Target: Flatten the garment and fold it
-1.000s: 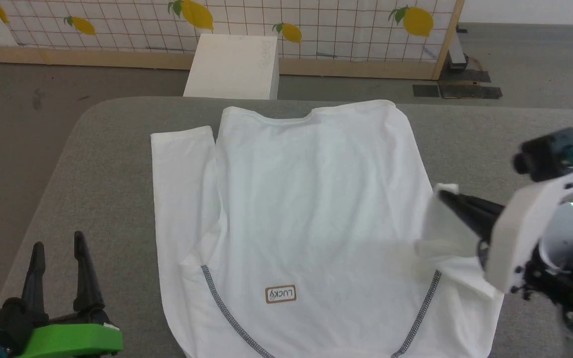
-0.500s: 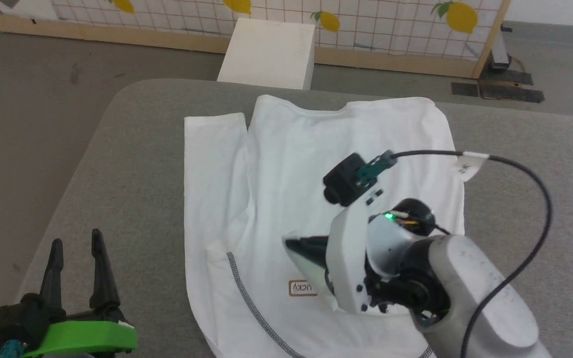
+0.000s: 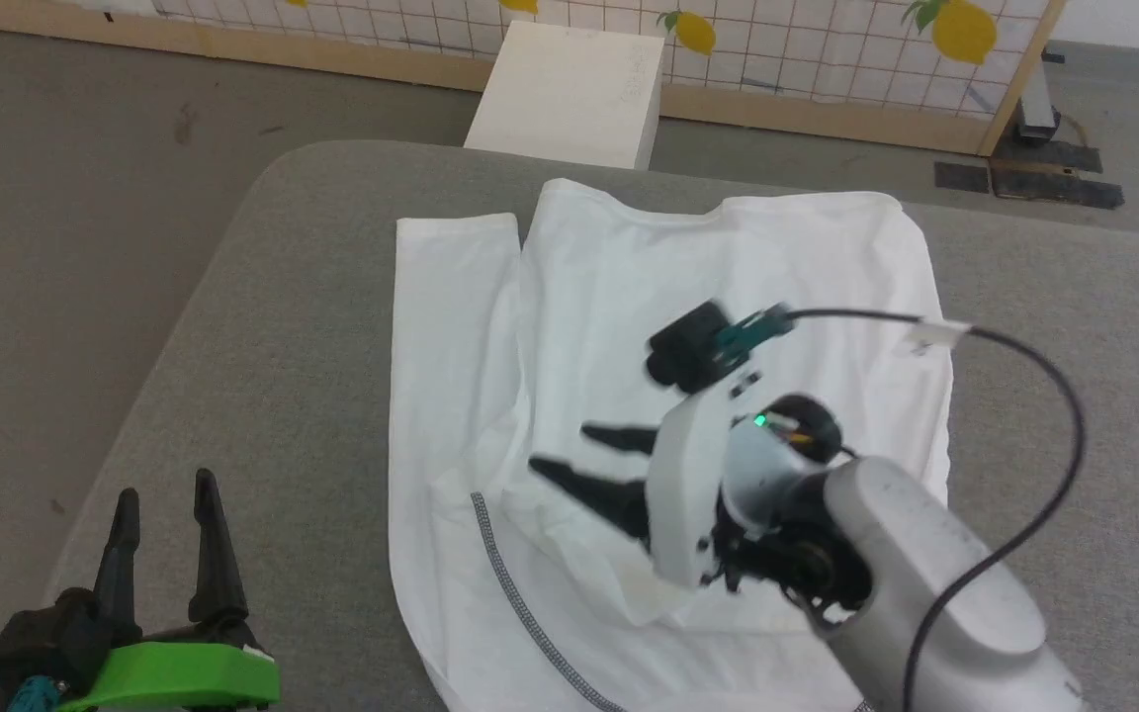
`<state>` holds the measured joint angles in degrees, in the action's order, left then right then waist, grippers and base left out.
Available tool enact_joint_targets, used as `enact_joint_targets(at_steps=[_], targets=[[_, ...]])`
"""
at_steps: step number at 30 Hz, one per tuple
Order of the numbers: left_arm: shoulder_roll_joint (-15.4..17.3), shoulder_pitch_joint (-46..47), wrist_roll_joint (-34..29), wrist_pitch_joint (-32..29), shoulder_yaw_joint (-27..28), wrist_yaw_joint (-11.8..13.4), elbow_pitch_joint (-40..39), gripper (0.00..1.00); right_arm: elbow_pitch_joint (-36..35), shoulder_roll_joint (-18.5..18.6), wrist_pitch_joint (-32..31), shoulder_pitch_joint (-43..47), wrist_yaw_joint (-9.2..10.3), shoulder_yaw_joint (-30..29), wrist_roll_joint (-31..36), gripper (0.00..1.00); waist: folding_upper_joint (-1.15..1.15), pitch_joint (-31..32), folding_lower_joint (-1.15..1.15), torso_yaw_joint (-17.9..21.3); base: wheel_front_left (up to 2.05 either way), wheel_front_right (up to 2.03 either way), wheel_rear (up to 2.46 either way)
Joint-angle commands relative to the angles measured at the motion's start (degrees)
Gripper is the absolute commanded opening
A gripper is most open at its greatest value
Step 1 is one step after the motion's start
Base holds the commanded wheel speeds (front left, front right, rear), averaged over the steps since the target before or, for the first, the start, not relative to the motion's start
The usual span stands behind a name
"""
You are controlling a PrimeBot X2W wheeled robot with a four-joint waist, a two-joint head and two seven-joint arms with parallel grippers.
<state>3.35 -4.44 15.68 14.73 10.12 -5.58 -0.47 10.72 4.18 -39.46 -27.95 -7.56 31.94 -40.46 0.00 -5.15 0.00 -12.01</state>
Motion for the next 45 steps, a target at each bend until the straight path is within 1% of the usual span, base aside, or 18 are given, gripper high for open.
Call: enact_joint_targets(at_steps=[1,2,3,4,7,8,9,13,17,19,25,28,30,32,35,39,40,45], targets=[[-0.29,1.05,-0.17,0.27,0.0,-0.44,0.15,1.0,-0.98,0.46,2.82,-1.2,0.08,-2.99,0.03,1.0,0.0,0.51,0.0,0.85,0.0,0.0,0.0],[-0.28,1.13,-0.23,0.27,0.04,-0.46,0.2,1.0,-1.33,0.59,4.22,-1.26,0.08,-4.65,0.39,1.0,0.0,0.64,0.0,1.08,0.0,0.0,0.0],[-0.19,1.21,-0.38,0.27,0.04,-0.53,0.25,1.0,-1.93,1.03,6.84,-1.2,0.08,-8.09,1.58,1.0,0.0,0.9,0.0,1.53,0.0,0.0,0.0],[-0.15,1.23,-0.44,0.27,0.03,-0.57,0.29,1.0,-2.18,1.29,7.88,-1.03,0.08,-9.67,2.25,1.0,0.0,1.07,0.0,1.78,0.0,0.0,0.0],[0.07,1.33,-0.71,0.27,-0.06,-0.7,0.64,1.0,-3.56,2.12,12.27,1.01,0.08,-18.59,5.23,1.0,0.0,1.66,0.0,3.01,0.0,0.0,0.0],[0.1,1.34,-0.74,0.27,-0.05,-0.73,0.72,1.0,-3.84,2.2,12.89,1.63,0.08,-20.35,5.77,1.0,0.0,1.8,0.0,3.26,0.0,0.0,0.0],[0.13,1.29,-0.85,0.27,-0.04,-0.75,0.82,1.0,-4.53,2.18,14.23,3.03,0.08,-24.14,6.75,1.0,0.0,2.04,0.0,3.73,0.0,0.0,0.0],[0.11,1.11,-0.99,0.27,-0.09,-0.82,0.86,1.0,-7.47,1.6,18.71,7.39,0.08,-35.36,11.23,1.0,0.0,2.32,0.0,5.1,0.0,0.0,0.0],[0.08,1.33,-0.81,0.27,-0.33,-0.96,1.27,1.0,-10.67,0.7,22.87,12.36,0.08,-43.67,17.57,1.0,0.0,2.41,0.0,6.13,0.0,0.0,0.0],[0.06,1.45,-0.72,0.27,-0.5,-1.02,1.59,1.0,-11.96,-0.07,24.59,14.88,0.08,-46.53,19.55,1.0,0.0,2.47,0.0,6.59,0.0,0.0,0.0],[0.32,2.66,0.55,-0.03,-1.14,-1.23,3.95,1.0,-13.66,-1.2,26.4,20.1,0.08,-51.27,20.94,1.0,0.0,1.99,0.0,7.54,0.0,0.0,0.0],[1.88,6.24,2.27,-1.53,-1.59,-1.46,5.84,1.0,-14.22,-1.26,26.51,20.78,0.08,-52.64,20.01,1.0,0.0,0.51,0.0,7.55,0.0,0.0,0.0],[3.78,10.47,3.24,-3.87,-2.78,-1.63,7.78,1.0,-14.83,-1.28,26.35,20.65,0.08,-53.43,19.75,1.0,0.0,-1.16,0.0,7.35,0.0,0.0,0.0],[5.93,16.75,4.99,-8.03,-4.26,-1.75,10.8,1.0,-16.04,-1.28,25.57,20.13,0.08,-53.88,19.81,1.0,0.0,-3.64,0.0,7.04,0.0,0.0,0.0],[8.81,26.71,7.47,-12.49,-4.81,-1.83,14.89,1.0,-18.11,-1.29,24.36,18.8,0.08,-53.7,20.31,1.0,0.0,-7.2,0.0,7.38,0.0,0.0,0.0],[12.56,39.93,11.22,-22.74,-5.11,-1.86,22.37,1.0,-20.99,-1.29,22.77,16.4,0.08,-53.68,20.38,1.0,0.0,-13.53,0.0,8.54,0.0,0.0,0.0],[14.06,43.13,11.98,-25.69,-5.07,-1.87,23.88,1.0,-21.64,-1.29,22.37,15.62,0.08,-53.28,20.44,1.0,0.0,-15.48,0.0,9.21,0.0,0.0,0.0],[18.88,53.6,14.96,-39.32,-7.31,-1.89,27.89,1.0,-23.47,-1.3,21.69,12.97,0.08,-52.85,20.22,1.0,0.0,-22.2,0.0,10.72,0.0,0.0,0.0]])
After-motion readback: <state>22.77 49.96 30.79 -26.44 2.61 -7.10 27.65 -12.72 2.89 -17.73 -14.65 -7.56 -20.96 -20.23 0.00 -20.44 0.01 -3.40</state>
